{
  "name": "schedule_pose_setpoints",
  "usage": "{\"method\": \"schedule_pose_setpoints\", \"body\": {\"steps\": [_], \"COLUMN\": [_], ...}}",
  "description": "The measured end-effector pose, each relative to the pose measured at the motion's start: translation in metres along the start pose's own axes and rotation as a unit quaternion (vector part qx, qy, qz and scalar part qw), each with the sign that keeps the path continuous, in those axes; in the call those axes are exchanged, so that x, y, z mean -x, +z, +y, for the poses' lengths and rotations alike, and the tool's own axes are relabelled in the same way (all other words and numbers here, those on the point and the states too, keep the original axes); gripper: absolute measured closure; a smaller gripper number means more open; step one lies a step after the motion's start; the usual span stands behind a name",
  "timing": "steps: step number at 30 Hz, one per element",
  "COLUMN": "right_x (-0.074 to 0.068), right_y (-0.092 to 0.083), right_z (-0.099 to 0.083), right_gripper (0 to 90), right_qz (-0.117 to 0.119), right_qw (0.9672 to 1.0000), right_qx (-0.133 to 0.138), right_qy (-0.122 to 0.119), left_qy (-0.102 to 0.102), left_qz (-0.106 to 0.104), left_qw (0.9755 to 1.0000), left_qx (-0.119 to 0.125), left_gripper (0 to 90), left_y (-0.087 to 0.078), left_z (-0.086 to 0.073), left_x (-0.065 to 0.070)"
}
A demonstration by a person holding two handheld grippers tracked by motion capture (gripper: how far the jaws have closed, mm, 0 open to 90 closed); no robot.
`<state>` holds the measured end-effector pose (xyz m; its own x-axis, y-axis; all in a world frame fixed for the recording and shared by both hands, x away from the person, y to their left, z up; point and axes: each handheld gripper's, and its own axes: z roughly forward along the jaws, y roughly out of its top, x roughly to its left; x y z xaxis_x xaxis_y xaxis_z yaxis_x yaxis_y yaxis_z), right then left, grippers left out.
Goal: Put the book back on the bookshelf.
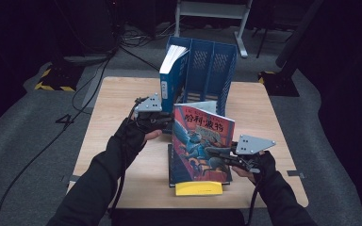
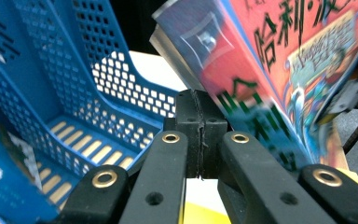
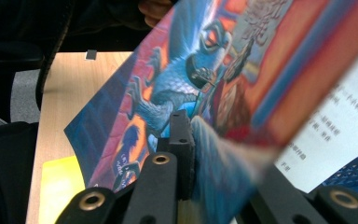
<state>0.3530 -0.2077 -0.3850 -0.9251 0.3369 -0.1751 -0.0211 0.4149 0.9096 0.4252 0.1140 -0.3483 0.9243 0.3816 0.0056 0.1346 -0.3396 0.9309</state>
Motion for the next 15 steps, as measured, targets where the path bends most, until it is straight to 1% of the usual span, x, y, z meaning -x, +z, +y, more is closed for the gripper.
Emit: {"method": "schedule_pose_setpoints", "body": {"steps": [2,4,5,6,8,9,10,13,15], "right_x": [0.0,-0.002,-0.002,-0.003,-0.002,-0.001,-0.001,0.0,0.0], "right_y": [0.001,0.002,0.002,0.001,0.001,0.002,0.002,0.003,0.004], "right_z": [-0.001,0.0,0.0,0.001,0.0,0.0,0.0,0.0,-0.001], "right_gripper": [84.8,85.8,85.8,86.6,86.9,87.0,87.0,87.1,87.1], "right_qz": [-0.007,-0.019,-0.019,-0.029,-0.035,-0.039,-0.044,-0.057,-0.06], "right_qw": [1.0,0.9998,0.9998,0.9996,0.9994,0.9992,0.999,0.9983,0.9981], "right_qx": [-0.001,0.0,0.0,0.002,0.006,0.009,0.008,0.011,0.012], "right_qy": [0.0,-0.001,-0.001,0.0,0.006,0.007,0.006,0.002,0.002], "left_qy": [0.004,0.005,0.006,0.008,0.011,0.014,0.019,0.019,0.017], "left_qz": [0.0,0.001,0.0,0.003,0.004,0.003,0.006,0.009,0.009], "left_qw": [1.0,1.0,1.0,1.0,0.9999,0.9999,0.9998,0.9998,0.9998], "left_qx": [0.002,0.001,0.002,0.003,0.003,0.004,0.003,0.006,0.009], "left_gripper": [90.0,90.0,90.0,90.0,90.0,90.0,90.0,90.0,90.0], "left_y": [-0.002,-0.003,-0.005,-0.006,-0.007,-0.008,-0.008,-0.009,-0.009], "left_z": [0.002,0.003,0.004,0.006,0.008,0.011,0.013,0.015,0.016], "left_x": [0.002,0.002,0.003,0.004,0.004,0.005,0.006,0.006,0.006]}}
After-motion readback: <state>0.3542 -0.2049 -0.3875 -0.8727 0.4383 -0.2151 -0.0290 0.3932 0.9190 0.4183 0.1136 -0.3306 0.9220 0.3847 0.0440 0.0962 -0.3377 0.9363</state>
